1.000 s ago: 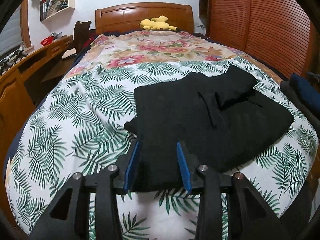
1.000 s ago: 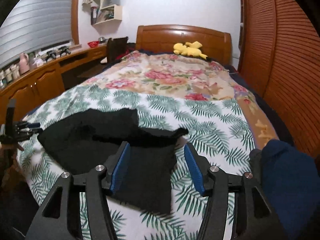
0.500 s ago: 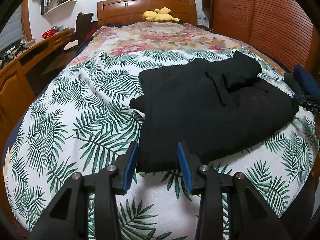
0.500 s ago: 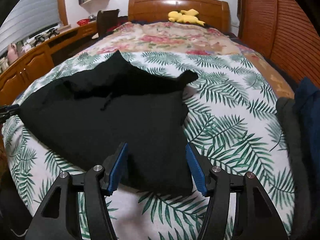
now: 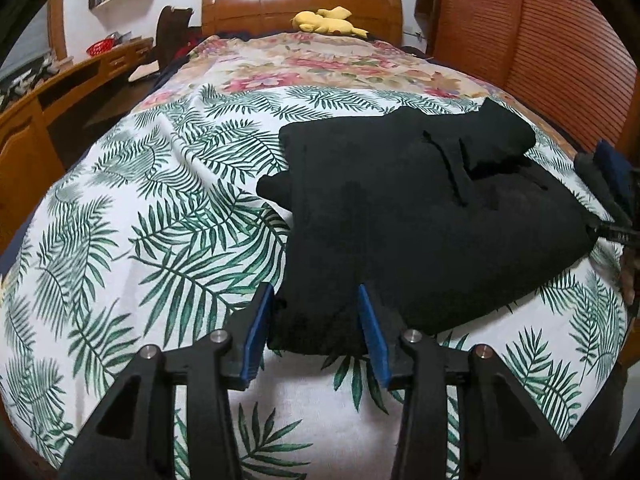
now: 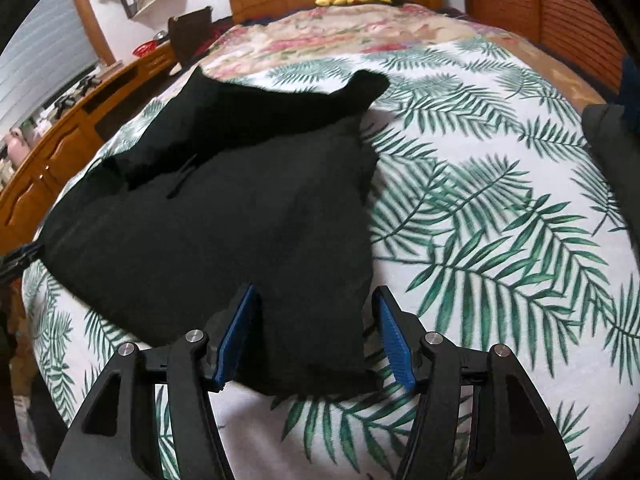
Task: Fold large clothes
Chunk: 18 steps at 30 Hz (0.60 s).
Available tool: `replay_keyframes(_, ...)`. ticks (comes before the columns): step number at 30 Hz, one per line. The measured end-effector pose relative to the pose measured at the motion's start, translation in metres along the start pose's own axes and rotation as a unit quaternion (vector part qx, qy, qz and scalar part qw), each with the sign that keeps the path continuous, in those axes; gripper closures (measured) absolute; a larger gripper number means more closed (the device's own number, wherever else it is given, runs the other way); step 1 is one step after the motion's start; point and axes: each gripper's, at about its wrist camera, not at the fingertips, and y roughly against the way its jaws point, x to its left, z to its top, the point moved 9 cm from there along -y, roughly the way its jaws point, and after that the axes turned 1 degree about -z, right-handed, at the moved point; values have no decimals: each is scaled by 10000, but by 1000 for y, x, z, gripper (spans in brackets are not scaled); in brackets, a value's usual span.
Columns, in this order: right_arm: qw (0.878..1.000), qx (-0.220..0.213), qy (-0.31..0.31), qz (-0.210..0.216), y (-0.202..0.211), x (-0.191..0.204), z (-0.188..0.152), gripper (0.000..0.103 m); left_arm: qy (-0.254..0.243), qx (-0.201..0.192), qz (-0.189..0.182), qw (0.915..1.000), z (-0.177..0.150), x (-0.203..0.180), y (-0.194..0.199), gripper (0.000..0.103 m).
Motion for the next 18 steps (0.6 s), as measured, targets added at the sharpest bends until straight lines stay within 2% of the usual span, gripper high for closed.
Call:
replay_keyframes(1,10000,-21,29,3,1,2,0,42,13,-19,14,10000,0,0,0,61)
replay_keyframes(3,10000,-29,60,68,2,6,0,56,-33,-43,57,10000,0,-2,1,62)
replay_keyframes(4,9999,-46,80,65,2,8,0,63,-70,-52,60,9999,0,-4,1,69)
replay_keyframes(5,9998,-80,170,35,3,11,0,81,-102,-47,24,9999,0,-7,2,73)
replay_keyframes(7,9993,-144,354,-42,6,16,1,90,-150,-26,115,9998,0,-7,4,91)
replay_keyframes(8,9986,-218,472,-63,10,20,3,93,-176,6,105,9998,0,-8,5,96)
replay_keyframes(10,9978,-343,565,-59,19,24,6,96,-157,-25,9,9999,2,-12,11,101)
replay_keyframes(14,9965,-559,620,-31,42,30,10,97,-266,-226,-49,9994,5,-25,38,102)
replay_keyframes(18,9947,-721,726,-13,72,35,3,98,-335,-397,-175,9985,-5,-42,72,102)
